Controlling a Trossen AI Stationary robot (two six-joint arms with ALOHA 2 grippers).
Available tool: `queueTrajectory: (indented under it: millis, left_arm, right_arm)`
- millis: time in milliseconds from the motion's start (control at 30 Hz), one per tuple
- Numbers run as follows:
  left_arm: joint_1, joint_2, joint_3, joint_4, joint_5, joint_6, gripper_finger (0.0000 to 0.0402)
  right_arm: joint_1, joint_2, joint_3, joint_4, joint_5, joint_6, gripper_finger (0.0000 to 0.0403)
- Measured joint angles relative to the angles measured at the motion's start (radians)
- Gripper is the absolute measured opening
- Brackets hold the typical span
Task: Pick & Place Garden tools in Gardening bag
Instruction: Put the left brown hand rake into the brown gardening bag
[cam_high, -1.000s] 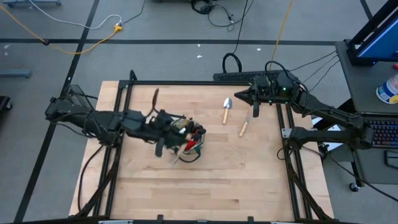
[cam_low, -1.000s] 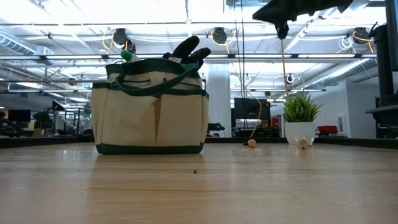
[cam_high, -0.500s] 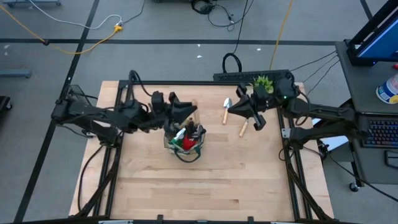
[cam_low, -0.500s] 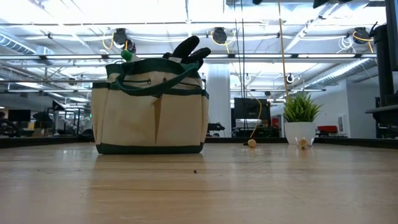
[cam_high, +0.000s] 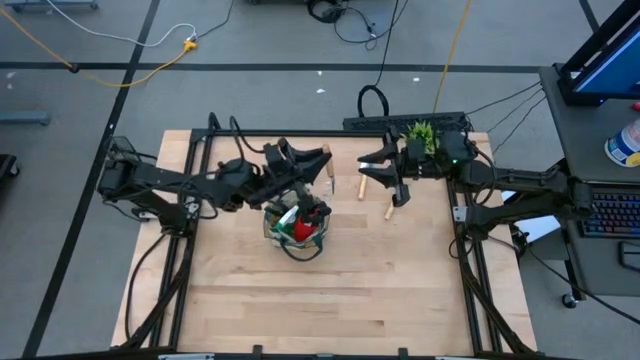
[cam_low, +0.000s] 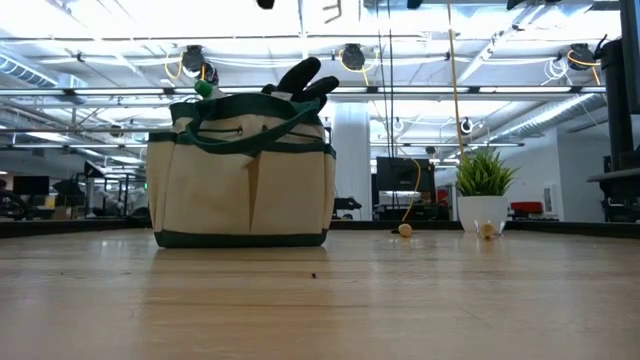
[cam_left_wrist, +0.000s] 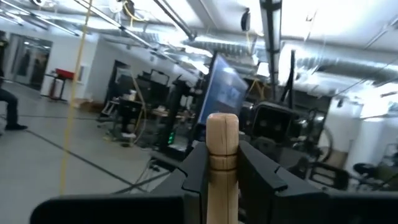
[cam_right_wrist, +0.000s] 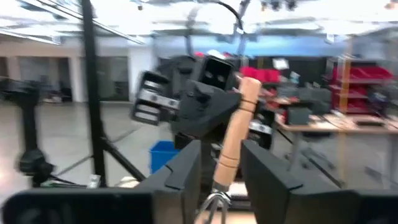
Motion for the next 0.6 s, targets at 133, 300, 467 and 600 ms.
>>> queueTrajectory:
  millis: [133, 300, 467, 600]
  left_arm:
    - [0.029, -0.001, 0.0, -0.01, 0.0, 0.009, 0.0058]
    - [0.05, 0.0, 0.0, -0.027, 0.024, 0.011, 0.0058]
    - [0.051, 0.0, 0.0, -0.063, 0.031, 0.013, 0.0058]
    - [0.037, -0.001, 0.0, -0.059, 0.029, 0.043, 0.0058]
  right_arm:
    - [0.026, 0.018, 0.011, -0.027, 0.099, 0.0, 0.0155]
    - [0.056, 0.106, 0.106, -0.132, 0.191, -0.006, 0.0199]
    - [0.059, 0.207, 0.23, -0.261, 0.219, -0.029, 0.0234]
    - [0.058, 0.262, 0.301, -0.302, 0.243, -0.028, 0.0256]
